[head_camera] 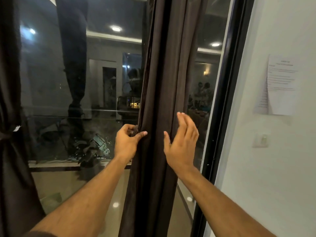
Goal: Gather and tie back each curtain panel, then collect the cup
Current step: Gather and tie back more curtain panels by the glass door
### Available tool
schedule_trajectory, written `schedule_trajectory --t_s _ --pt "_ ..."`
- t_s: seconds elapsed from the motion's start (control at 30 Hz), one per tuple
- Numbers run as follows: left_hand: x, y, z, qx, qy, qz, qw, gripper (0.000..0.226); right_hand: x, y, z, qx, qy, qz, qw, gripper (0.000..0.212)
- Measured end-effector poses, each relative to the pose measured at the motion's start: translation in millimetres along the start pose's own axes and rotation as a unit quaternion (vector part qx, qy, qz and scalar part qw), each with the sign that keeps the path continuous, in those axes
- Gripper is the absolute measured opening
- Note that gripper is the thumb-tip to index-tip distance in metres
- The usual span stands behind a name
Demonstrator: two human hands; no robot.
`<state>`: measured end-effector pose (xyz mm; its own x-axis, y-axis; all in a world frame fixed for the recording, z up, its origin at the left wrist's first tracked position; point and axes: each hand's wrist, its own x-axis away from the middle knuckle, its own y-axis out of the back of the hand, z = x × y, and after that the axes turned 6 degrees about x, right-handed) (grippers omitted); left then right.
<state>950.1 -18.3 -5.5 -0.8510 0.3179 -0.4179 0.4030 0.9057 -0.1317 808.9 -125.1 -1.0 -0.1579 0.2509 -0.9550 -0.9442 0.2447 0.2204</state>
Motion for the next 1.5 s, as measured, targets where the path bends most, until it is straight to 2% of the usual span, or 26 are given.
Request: schedule_trajectory --t_s 0.03,0.07,0.1,0.17,0.23,0.3,0.37,0.47,0.57,0.7,0.8,0.83,0.9,0.97,1.0,1.07,1.13,1.2,1.23,1.3,1.4,1.47,1.5 --pt "1 4 -2 0.024 0.002 0.014 1.0 0.017 3 -3 7 -0.007 0.041 -0.004 0.999 0.049" --pt "2 7 -3 0.037 -0.002 0.027 0.999 0.013 6 -5 15 -0.026 0.053 0.031 0.998 0.038" --pt "3 10 -3 0.033 -0.012 0.037 0.999 0.015 6 -7 25 -0.049 0.026 0.092 0.994 0.036" --pt "7 15 -6 -0.003 -0.032 0.042 0.999 0.025 4 -15 40 -0.069 -0.075 0.209 0.973 0.058" --pt "8 19 -6 -0.016 -0.025 0.048 0.998 0.033 -1 -23 48 -0.073 -0.139 0.25 0.955 0.077" --pt "9 20 -9 -0.006 0.006 0.08 0.997 0.04 -4 -29 50 -0.104 -0.168 0.272 0.942 0.075" --pt "11 18 -9 0.021 0.023 0.104 0.994 0.04 -5 -31 52 -0.127 -0.175 0.288 0.933 0.063" --pt "10 13 -9 0.014 0.004 0.121 0.993 0.027 -3 -29 48 -0.136 -0.183 0.292 0.929 0.047" --pt "9 7 -7 0.01 -0.009 0.092 0.996 0.025 3 -27 39 -0.122 -0.177 0.284 0.934 0.026" --pt "16 -6 -7 -0.006 -0.047 0.111 0.993 0.018 11 -27 34 -0.141 -0.155 0.296 0.932 0.022" --pt "12 -11 -3 -0.036 -0.068 0.114 0.991 0.018 16 -23 26 -0.188 -0.158 0.302 0.921 0.027" --pt "9 -13 -1 -0.047 -0.067 0.104 0.991 0.016 19 -21 21 -0.189 -0.151 0.286 0.927 0.028" --pt "5 -15 1 -0.069 -0.059 0.095 0.991 0.015 26 -18 12 -0.162 -0.149 0.2 0.955 0.026" --pt "5 -19 4 -0.075 -0.052 0.097 0.991 0.015 27 -15 3 -0.112 -0.179 0.104 0.972 0.029" --pt "6 -22 6 -0.073 -0.05 0.1 0.991 0.017 26 -14 -1 -0.091 -0.207 0.084 0.97 0.036" --pt "7 -29 8 -0.075 -0.048 0.104 0.991 0.019 19 -14 -7 -0.075 -0.272 0.115 0.952 0.051" --pt "8 -36 8 -0.088 -0.053 0.107 0.989 0.018 12 -18 -12 -0.081 -0.297 0.17 0.936 0.041" --pt "9 -44 8 -0.088 -0.062 0.118 0.987 0.017 8 -20 -12 -0.088 -0.261 0.206 0.939 0.018" --pt "11 -47 8 -0.082 -0.07 0.126 0.986 0.015 8 -21 -10 -0.096 -0.237 0.217 0.942 0.015" --pt "15 -51 7 -0.063 -0.087 0.136 0.985 0.016 11 -24 -5 -0.129 -0.199 0.239 0.942 0.017" --pt "15 -52 8 -0.056 -0.092 0.128 0.986 0.02 15 -25 -7 -0.194 -0.183 0.293 0.918 0.026" --pt "11 -49 10 -0.082 -0.09 0.102 0.987 0.011 21 -22 -13 -0.189 -0.158 0.28 0.928 0.028" --pt "9 -48 10 -0.097 -0.086 0.091 0.987 0.011 24 -20 -15 -0.164 -0.152 0.226 0.948 0.027"
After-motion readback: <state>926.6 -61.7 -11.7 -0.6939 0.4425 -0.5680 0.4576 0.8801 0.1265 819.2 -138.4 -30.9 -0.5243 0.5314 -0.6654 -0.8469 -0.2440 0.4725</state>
